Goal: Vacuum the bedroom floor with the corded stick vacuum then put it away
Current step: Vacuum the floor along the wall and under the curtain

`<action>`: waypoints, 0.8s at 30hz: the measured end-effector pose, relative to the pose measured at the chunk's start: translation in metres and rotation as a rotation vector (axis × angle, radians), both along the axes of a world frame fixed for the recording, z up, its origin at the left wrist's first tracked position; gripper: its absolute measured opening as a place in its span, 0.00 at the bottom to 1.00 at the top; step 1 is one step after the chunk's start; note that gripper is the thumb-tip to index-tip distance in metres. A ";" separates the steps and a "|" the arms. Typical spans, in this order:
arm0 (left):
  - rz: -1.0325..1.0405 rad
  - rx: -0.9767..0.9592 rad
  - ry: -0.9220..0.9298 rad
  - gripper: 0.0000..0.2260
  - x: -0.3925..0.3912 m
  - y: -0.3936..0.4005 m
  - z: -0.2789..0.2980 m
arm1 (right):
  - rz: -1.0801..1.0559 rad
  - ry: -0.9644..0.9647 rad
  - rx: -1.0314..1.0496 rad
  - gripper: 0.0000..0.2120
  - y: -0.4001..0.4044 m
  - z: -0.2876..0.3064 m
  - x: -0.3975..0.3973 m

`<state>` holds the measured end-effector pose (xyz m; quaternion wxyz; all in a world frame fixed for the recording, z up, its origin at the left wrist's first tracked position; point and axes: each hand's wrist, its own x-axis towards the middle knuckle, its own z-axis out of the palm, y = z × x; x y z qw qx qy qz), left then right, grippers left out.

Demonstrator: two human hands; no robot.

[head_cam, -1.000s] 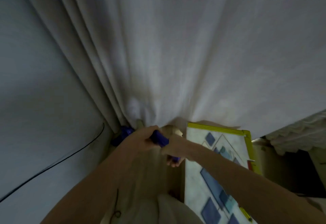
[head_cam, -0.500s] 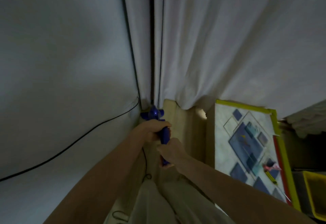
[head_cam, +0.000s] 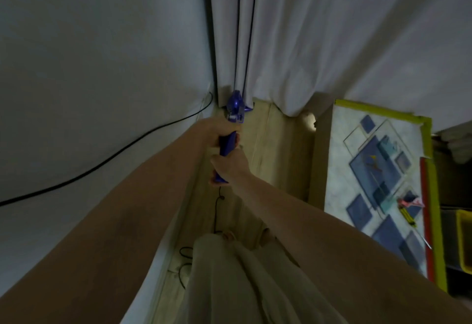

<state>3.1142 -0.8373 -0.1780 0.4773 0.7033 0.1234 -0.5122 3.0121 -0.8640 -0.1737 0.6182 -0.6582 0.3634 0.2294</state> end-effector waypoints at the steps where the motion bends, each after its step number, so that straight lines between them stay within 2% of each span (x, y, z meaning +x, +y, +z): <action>1: 0.004 0.005 -0.003 0.10 0.000 -0.001 -0.004 | 0.001 0.008 0.003 0.16 -0.002 -0.005 0.000; 3: -0.005 0.018 -0.020 0.09 -0.001 -0.003 -0.014 | 0.001 0.016 0.007 0.10 -0.007 -0.012 -0.003; 6: -0.056 0.013 -0.038 0.08 -0.004 -0.005 -0.021 | 0.020 0.023 0.008 0.07 -0.012 -0.015 -0.006; 9: -0.026 0.026 -0.079 0.08 -0.020 -0.004 -0.026 | 0.017 0.040 0.068 0.10 -0.014 -0.012 -0.022; 11: -0.013 -0.006 -0.063 0.07 -0.033 -0.006 -0.026 | 0.000 0.024 0.073 0.08 -0.017 -0.008 -0.040; 14: -0.069 -0.049 -0.051 0.05 -0.050 -0.007 -0.022 | -0.095 0.018 0.109 0.10 -0.017 -0.003 -0.064; 18: -0.057 -0.009 -0.095 0.10 -0.062 0.001 -0.022 | -0.133 0.038 0.105 0.09 -0.004 -0.005 -0.070; 22: -0.004 0.081 -0.140 0.10 -0.055 0.004 -0.034 | -0.064 0.040 0.087 0.20 0.000 -0.016 -0.058; 24: 0.042 0.094 -0.162 0.09 -0.050 -0.001 -0.040 | -0.029 0.063 0.082 0.22 -0.005 -0.022 -0.049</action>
